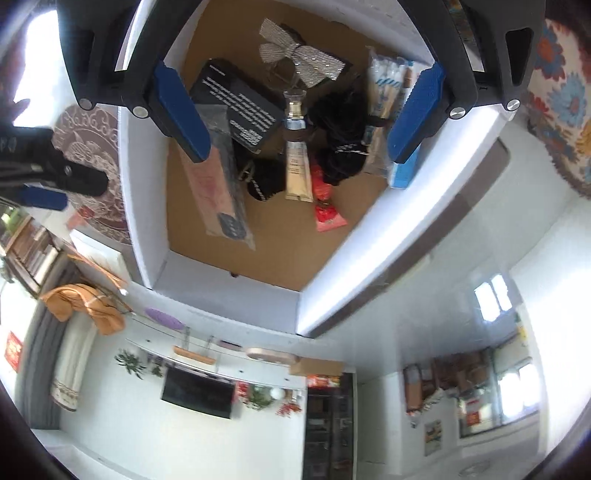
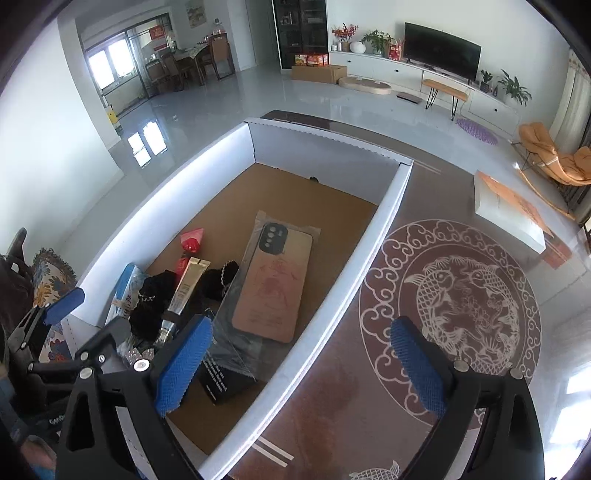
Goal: Organize objects
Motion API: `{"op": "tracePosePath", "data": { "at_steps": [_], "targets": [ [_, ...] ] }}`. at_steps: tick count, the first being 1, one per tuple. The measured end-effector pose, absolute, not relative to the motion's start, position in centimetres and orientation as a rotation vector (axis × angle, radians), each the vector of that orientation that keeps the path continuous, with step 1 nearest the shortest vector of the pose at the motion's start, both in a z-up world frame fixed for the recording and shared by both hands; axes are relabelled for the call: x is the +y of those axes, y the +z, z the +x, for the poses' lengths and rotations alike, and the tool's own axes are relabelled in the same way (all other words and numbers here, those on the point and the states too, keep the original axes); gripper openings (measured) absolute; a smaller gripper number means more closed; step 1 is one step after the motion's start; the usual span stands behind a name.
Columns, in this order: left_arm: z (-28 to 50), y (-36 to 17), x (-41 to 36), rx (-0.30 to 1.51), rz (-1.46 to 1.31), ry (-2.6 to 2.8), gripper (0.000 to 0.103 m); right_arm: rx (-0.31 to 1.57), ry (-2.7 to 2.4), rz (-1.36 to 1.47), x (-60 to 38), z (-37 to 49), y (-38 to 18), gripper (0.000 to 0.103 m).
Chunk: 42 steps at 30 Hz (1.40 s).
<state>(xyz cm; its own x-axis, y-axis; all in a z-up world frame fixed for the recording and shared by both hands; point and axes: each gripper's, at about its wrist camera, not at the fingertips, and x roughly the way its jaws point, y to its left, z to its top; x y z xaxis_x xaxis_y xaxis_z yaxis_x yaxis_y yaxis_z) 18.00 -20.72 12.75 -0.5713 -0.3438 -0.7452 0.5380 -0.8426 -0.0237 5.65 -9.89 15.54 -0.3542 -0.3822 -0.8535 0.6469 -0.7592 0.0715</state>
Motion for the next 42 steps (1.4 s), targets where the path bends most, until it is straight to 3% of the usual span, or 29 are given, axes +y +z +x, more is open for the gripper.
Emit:
{"op": "tracePosePath", "data": {
  "at_steps": [8,14,37,42],
  "targets": [
    [18.0,12.6,-20.3,0.24,1.191,-2.297,0.098,0.423,-2.118,1.244,-10.8,7.4,14.5,0.098],
    [18.8,12.7,-21.1,0.312,1.17,-2.285,0.098,0.434,-2.119,1.245,-11.5,7.8,14.5,0.098],
    [19.3,13.3,-20.5,0.262,1.14,-2.269,0.098,0.435,-2.112,1.278,-11.8,8.6,14.1,0.098],
    [19.7,13.8,-20.7,0.282,1.164,-2.267,0.098,0.367,-2.121,1.339,-11.6,8.4,14.7,0.098]
  ]
}}
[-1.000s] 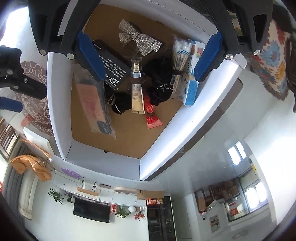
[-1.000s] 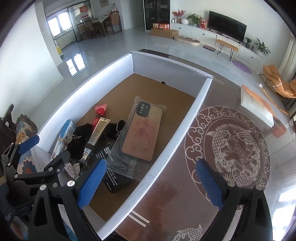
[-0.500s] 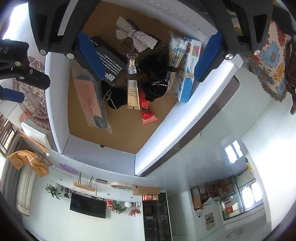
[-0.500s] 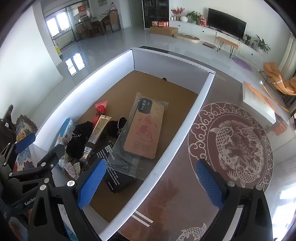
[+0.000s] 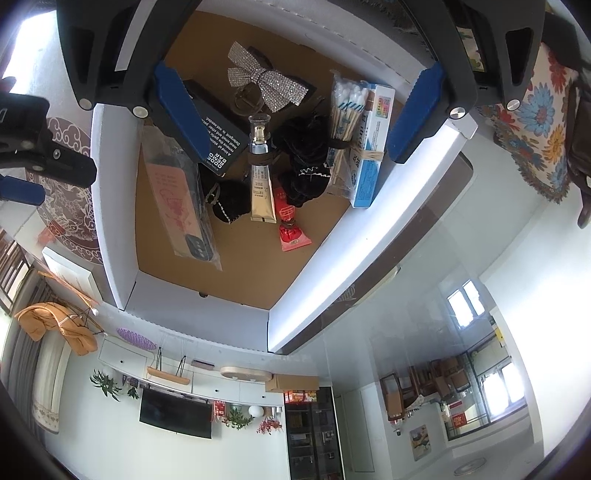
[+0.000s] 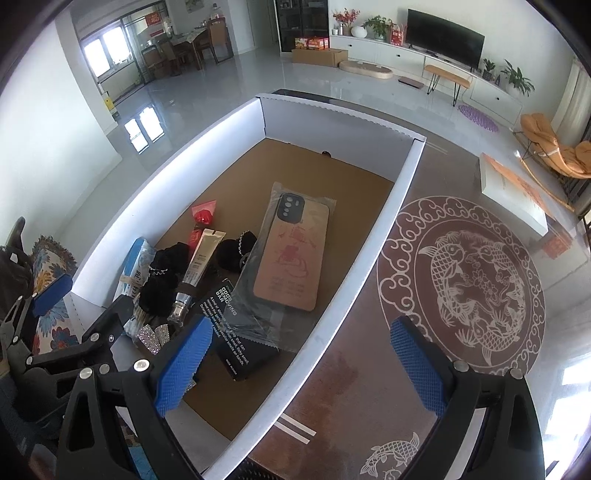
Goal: Organize objects
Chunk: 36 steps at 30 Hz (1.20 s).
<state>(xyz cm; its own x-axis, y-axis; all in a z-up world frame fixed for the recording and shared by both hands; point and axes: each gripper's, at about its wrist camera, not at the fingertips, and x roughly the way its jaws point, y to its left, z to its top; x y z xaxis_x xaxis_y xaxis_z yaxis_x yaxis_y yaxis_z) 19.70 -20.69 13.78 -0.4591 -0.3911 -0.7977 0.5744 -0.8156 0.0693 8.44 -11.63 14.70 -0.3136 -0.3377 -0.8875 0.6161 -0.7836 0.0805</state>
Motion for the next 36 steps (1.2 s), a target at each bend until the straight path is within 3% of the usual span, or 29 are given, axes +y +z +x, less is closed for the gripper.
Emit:
{"op": "tracePosePath", "data": {
  "at_steps": [8,18,36],
  "targets": [
    [20.0,14.6,-21.4,0.344,1.224,-2.283,0.098,0.283,-2.125,1.289,-12.1,9.9,17.2,0.098],
    [20.2,15.0,-20.6,0.236,1.225,-2.314,0.098,0.317,-2.129,1.325,-12.8,11.5,17.2,0.098],
    [21.0,15.7,-20.6,0.26,1.196,-2.329,0.098,0.374,-2.16,1.323,-13.1,11.8,17.2,0.098]
  ]
}}
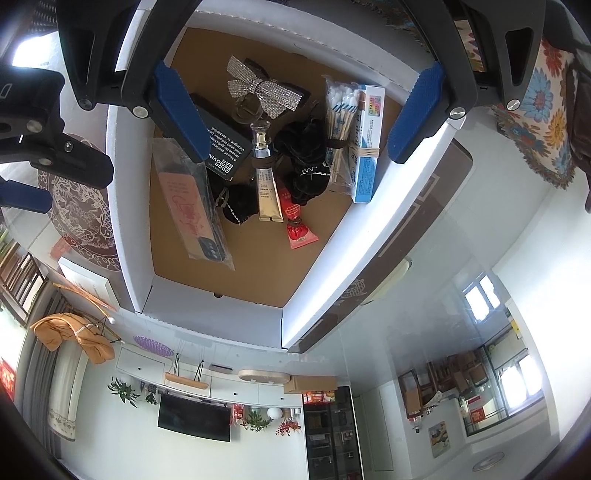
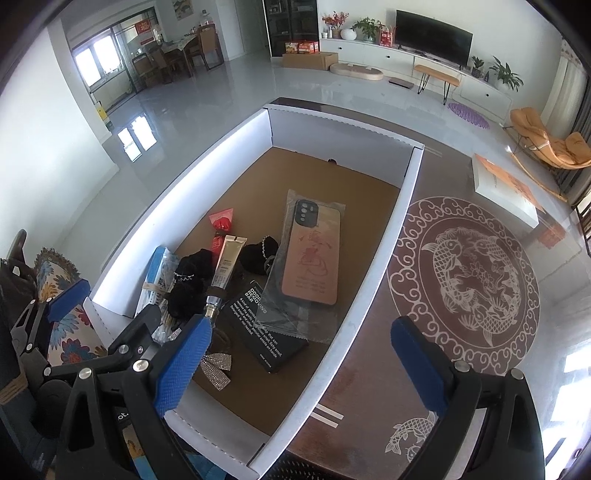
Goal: Organize objects
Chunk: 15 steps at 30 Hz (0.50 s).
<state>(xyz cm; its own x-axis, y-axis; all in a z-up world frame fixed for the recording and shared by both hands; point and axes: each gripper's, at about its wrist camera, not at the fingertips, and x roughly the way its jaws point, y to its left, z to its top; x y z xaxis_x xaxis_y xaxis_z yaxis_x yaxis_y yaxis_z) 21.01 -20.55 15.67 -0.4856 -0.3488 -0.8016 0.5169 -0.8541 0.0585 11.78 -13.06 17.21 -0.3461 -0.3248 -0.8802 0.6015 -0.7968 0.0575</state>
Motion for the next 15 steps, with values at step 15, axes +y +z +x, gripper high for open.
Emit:
{"op": "tracePosePath", "data": {
  "at_steps": [15],
  "targets": [
    [21.2,16.2,-20.35,0.279,1.19,-2.329,0.098,0.381,-2.145,1.329,-13.37,11.83,17.24,0.098]
  ]
}}
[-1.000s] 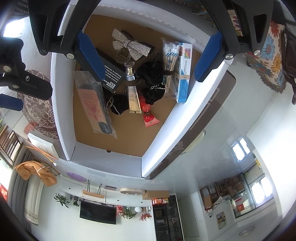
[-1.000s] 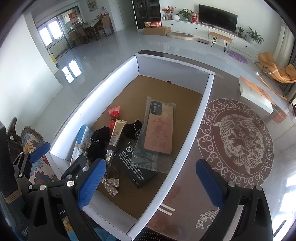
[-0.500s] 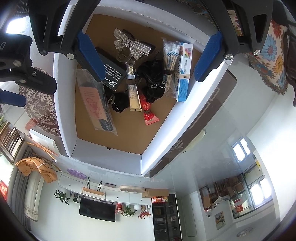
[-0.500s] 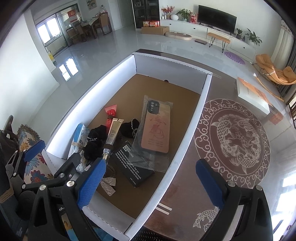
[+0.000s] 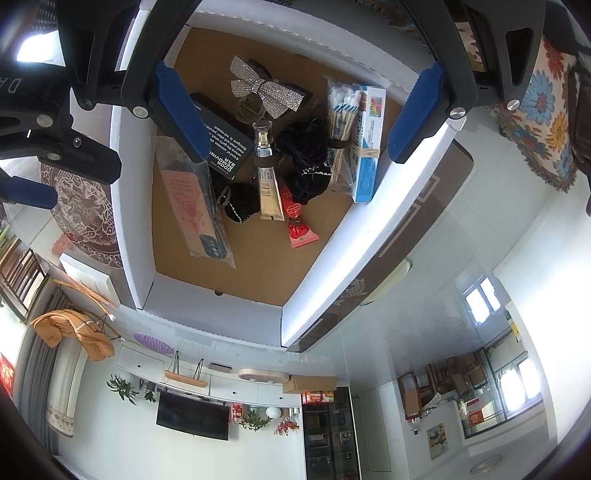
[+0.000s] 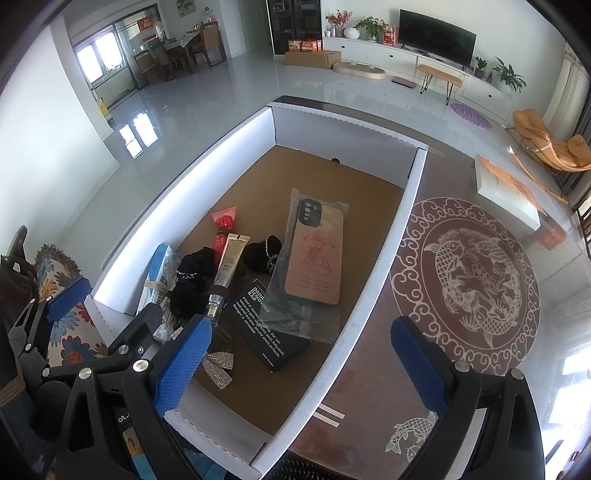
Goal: Organize objects
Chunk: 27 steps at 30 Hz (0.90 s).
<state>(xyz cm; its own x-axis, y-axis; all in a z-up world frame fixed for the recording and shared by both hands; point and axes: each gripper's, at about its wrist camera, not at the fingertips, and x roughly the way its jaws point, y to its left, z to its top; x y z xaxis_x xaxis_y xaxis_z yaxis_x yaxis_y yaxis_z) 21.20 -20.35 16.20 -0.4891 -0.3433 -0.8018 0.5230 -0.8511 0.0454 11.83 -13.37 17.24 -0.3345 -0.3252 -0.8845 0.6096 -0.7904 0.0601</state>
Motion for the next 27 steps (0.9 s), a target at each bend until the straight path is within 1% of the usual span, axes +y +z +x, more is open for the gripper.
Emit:
{"op": "tracePosePath", "data": {
  "at_steps": [27],
  "targets": [
    [20.97,16.39,-20.67,0.303,1.187,-2.327,0.098,0.385,-2.138,1.326,-13.64,11.74,17.75,0.098]
  ]
}}
